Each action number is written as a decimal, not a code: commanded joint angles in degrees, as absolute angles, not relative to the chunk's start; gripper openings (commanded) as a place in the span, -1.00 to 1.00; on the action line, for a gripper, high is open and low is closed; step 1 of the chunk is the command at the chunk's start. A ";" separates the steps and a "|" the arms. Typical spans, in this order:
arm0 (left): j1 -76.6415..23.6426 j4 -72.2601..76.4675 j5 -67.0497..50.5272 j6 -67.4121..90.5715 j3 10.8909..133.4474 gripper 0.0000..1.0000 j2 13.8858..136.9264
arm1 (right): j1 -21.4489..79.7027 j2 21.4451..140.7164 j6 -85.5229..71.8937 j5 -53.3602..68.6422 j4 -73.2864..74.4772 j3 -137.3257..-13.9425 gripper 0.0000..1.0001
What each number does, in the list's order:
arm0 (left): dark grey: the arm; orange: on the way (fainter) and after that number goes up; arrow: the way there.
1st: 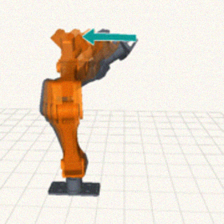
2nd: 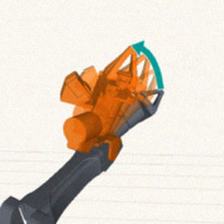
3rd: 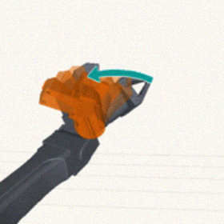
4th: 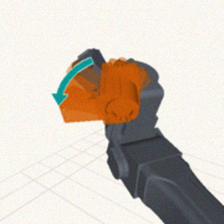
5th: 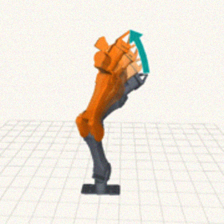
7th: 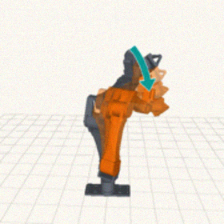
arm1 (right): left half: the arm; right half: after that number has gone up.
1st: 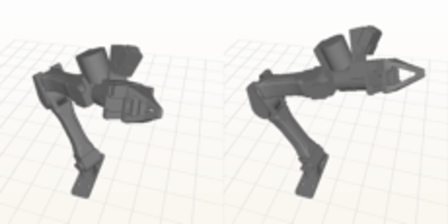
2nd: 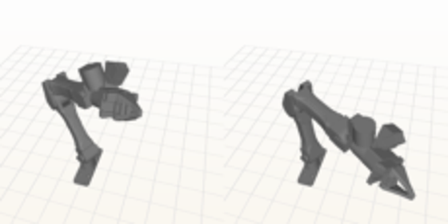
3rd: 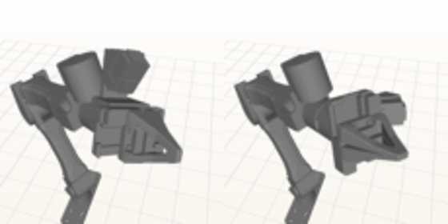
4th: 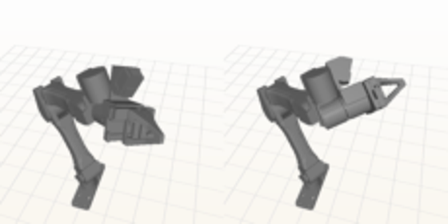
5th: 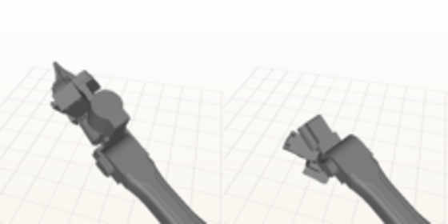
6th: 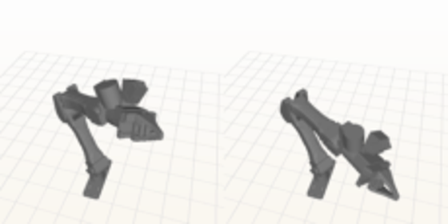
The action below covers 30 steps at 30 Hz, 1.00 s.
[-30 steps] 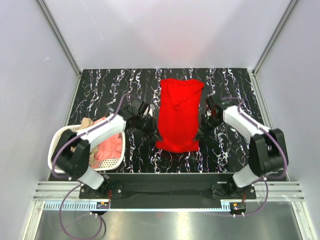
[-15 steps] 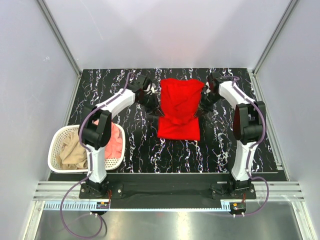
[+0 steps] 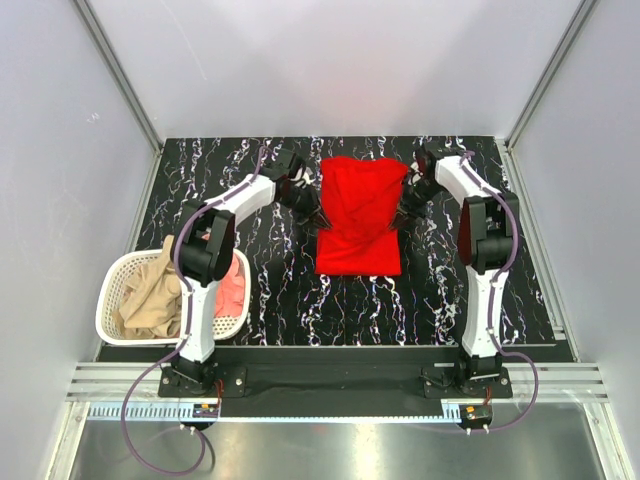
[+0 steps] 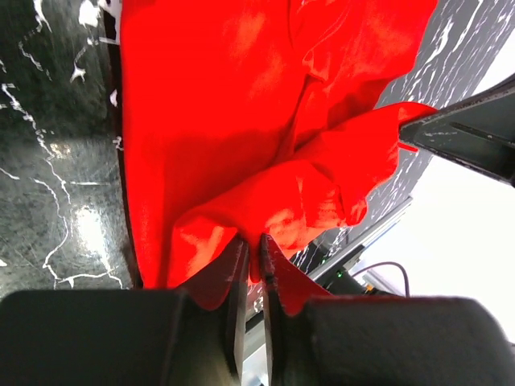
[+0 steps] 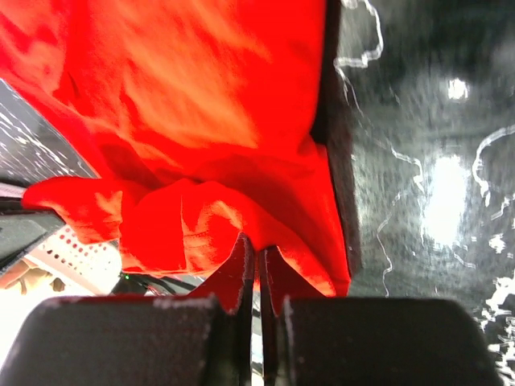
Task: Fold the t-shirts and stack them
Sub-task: Fold the tshirt
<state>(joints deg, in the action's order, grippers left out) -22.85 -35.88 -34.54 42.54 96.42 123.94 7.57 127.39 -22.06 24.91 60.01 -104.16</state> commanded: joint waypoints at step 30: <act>-18.28 -31.82 -29.54 39.83 101.47 -0.07 119.46 | 1.85 135.53 -33.40 29.97 58.10 -123.39 -0.22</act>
<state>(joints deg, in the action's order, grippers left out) -18.41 -30.76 -32.40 44.75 107.07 127.85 1.93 135.98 -32.51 28.69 59.00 -120.27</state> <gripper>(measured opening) 0.460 0.340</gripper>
